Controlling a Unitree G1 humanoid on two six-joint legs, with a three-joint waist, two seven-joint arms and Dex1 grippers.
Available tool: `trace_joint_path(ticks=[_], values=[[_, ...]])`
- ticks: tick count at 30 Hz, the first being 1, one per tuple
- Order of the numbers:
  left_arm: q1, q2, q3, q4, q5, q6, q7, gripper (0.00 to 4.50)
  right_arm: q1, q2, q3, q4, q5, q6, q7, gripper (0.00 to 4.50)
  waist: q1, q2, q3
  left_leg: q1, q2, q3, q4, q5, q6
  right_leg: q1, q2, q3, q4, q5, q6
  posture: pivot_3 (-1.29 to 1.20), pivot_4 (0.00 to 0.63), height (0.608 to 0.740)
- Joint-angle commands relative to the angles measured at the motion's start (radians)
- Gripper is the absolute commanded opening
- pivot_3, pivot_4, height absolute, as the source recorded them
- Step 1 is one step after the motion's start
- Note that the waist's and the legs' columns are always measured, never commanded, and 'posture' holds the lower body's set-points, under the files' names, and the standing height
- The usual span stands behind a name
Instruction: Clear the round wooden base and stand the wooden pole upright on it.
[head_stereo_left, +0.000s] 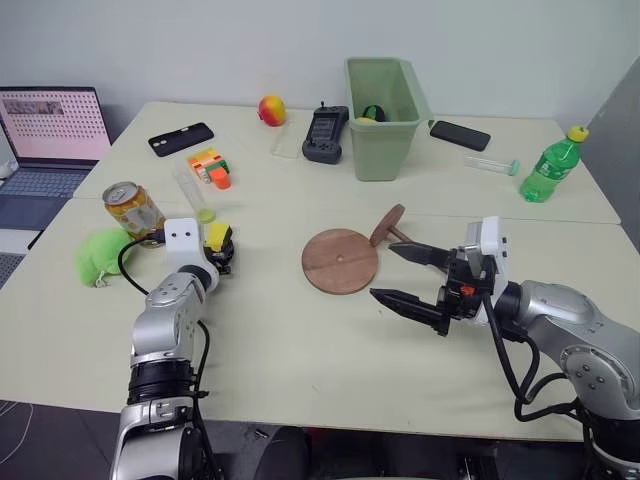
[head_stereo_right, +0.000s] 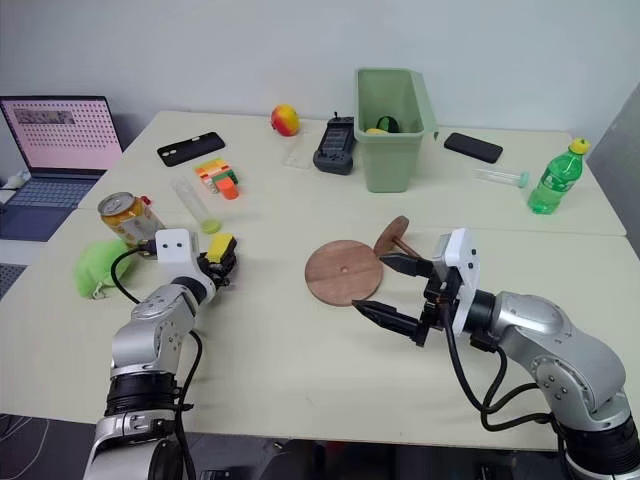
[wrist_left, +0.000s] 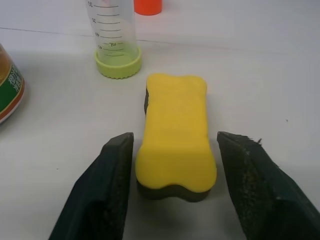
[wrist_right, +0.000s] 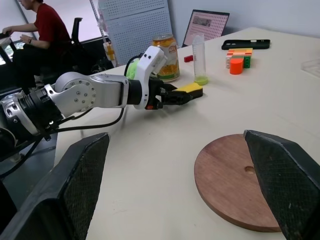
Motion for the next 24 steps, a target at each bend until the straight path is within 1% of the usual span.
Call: trace_joint_path(ticks=[1, 2, 4, 5, 7, 8, 10, 12, 15, 16, 17, 18, 19, 20, 22, 24], values=[[0.021, 0.021, 0.024, -0.115, -0.017, 0.035, 0.003, 3.81, -0.008, 0.004, -0.011, -0.024, 0.024, 0.001, -0.001, 4.5, 0.0, 0.0, 0.0, 0.0, 0.0, 0.0, 0.0, 0.0, 0.0, 0.0, 0.0, 0.0, 0.0, 0.0, 0.0, 0.0, 0.15, 0.74], [0.033, 0.025, 0.028, -0.159, -0.026, 0.064, 0.005, 4.01, -0.006, -0.002, -0.011, -0.023, 0.02, -0.001, 0.007, 4.5, 0.0, 0.0, 0.0, 0.0, 0.001, 0.0, 0.0, 0.0, 0.0, 0.0, 0.0, 0.0, 0.0, 0.0, 0.0, 0.0, 0.15, 0.74], [0.079, 0.058, 0.027, -0.323, -0.046, 0.167, -0.005, 4.41, -0.014, -0.011, -0.034, -0.008, 0.006, -0.006, -0.005, 4.5, -0.003, 0.0, 0.0, 0.0, 0.0, 0.0, 0.0, 0.0, 0.0, 0.0, 0.0, 0.0, 0.0, 0.0, 0.0, 0.0, 0.15, 0.74], [0.103, 0.082, 0.02, -0.402, -0.044, 0.216, -0.008, 4.48, -0.031, -0.008, -0.061, 0.005, 0.016, 0.004, -0.031, 4.5, -0.005, -0.001, 0.0, 0.0, 0.001, 0.0, 0.0, 0.0, 0.0, 0.0, 0.0, 0.001, 0.0, 0.0, 0.0, 0.0, 0.15, 0.74], [0.127, 0.106, 0.017, -0.503, -0.057, 0.292, -0.006, 4.48, -0.056, -0.006, -0.099, 0.021, 0.041, 0.023, -0.068, 4.5, -0.009, -0.001, 0.0, 0.0, 0.001, 0.0, 0.0, 0.0, 0.0, 0.0, 0.0, 0.0, 0.0, 0.0, 0.0, 0.0, 0.15, 0.74], [0.139, 0.115, 0.02, -0.564, -0.09, 0.345, -0.018, 4.48, -0.063, -0.021, -0.112, 0.024, 0.037, 0.029, -0.071, 4.5, -0.009, -0.001, 0.0, 0.0, 0.001, 0.0, -0.001, 0.0, 0.0, 0.0, 0.0, 0.001, 0.0, 0.0, 0.0, 0.0, 0.15, 0.74], [0.155, 0.167, -0.001, -0.686, -0.165, 0.436, -0.091, 4.48, -0.071, -0.104, -0.113, 0.04, -0.062, 0.02, -0.06, 4.5, -0.01, -0.001, 0.0, 0.0, 0.001, 0.0, -0.001, 0.0, 0.0, 0.0, 0.0, 0.001, 0.0, 0.0, 0.0, 0.0, 0.15, 0.74], [0.154, 0.207, -0.026, -0.741, -0.21, 0.484, -0.146, 4.48, -0.075, -0.167, -0.098, 0.077, -0.147, -0.005, -0.048, 4.5, -0.006, -0.001, 0.0, 0.0, 0.0, 0.0, 0.0, 0.0, 0.0, 0.0, 0.0, 0.0, 0.0, 0.0, 0.0, 0.0, 0.15, 0.74], [0.104, 0.263, -0.068, -0.791, -0.357, 0.493, -0.329, 4.48, -0.168, -0.223, -0.037, 0.186, -0.231, 0.065, -0.089, 4.5, -0.008, -0.001, 0.0, 0.001, -0.001, 0.002, 0.0, 0.0, 0.0, 0.001, 0.001, 0.002, 0.0, 0.0, 0.0, 0.0, 0.15, 0.74], [0.086, 0.281, -0.083, -0.804, -0.407, 0.487, -0.397, 4.48, -0.2, -0.24, -0.01, 0.217, -0.239, 0.082, -0.062, 4.5, -0.009, -0.001, 0.0, 0.001, -0.001, 0.003, 0.0, 0.0, 0.0, 0.001, 0.001, 0.002, 0.0, 0.0, 0.0, 0.0, 0.15, 0.74], [0.066, 0.297, -0.109, -0.813, -0.442, 0.469, -0.468, 4.48, -0.23, -0.254, 0.019, 0.251, -0.243, 0.08, -0.004, 4.5, -0.013, 0.0, 0.001, 0.001, -0.001, 0.003, 0.0, 0.0, 0.0, 0.001, 0.001, 0.002, 0.0, 0.0, 0.0, 0.0, 0.15, 0.74], [0.052, 0.31, -0.135, -0.807, -0.457, 0.459, -0.51, 4.48, -0.263, -0.262, 0.046, 0.29, -0.25, 0.087, 0.034, 4.5, -0.016, 0.0, 0.001, 0.001, 0.0, 0.005, 0.0, 0.0, 0.0, 0.001, 0.001, 0.001, 0.0, 0.0, 0.0, 0.0, 0.15, 0.74], [0.039, 0.321, -0.164, -0.792, -0.467, 0.434, -0.565, 4.48, -0.312, -0.266, 0.093, 0.343, -0.277, 0.095, 0.066, 4.5, -0.018, 0.0, 0.001, 0.001, 0.0, 0.005, 0.0, 0.0, 0.0, 0.0, 0.001, 0.001, 0.0, 0.0, 0.0, 0.0, 0.15, 0.74], [0.026, 0.333, -0.205, -0.765, -0.444, 0.393, -0.608, 4.48, -0.366, -0.261, 0.142, 0.402, -0.302, 0.113, 0.093, 4.5, -0.02, 0.0, 0.001, 0.001, 0.0, 0.006, -0.001, 0.0, 0.0, 0.001, 0.001, 0.002, -0.001, 0.0, 0.0, 0.0, 0.15, 0.74], [0.005, 0.357, -0.277, -0.716, -0.381, 0.305, -0.67, 4.48, -0.464, -0.241, 0.205, 0.504, -0.306, 0.194, 0.144, 4.5, -0.027, 0.0, 0.001, 0.003, 0.0, 0.008, -0.003, 0.0, 0.0, 0.0, 0.002, 0.002, -0.001, 0.0, -0.001, 0.0, 0.15, 0.74], [-0.008, 0.37, -0.316, -0.682, -0.342, 0.246, -0.703, 4.48, -0.54, -0.221, 0.263, 0.593, -0.336, 0.216, 0.192, 4.5, -0.029, 0.0, 0.001, 0.003, 0.0, 0.009, -0.004, 0.0, 0.0, 0.0, 0.002, 0.003, -0.001, 0.0, -0.001, 0.0, 0.15, 0.74]])
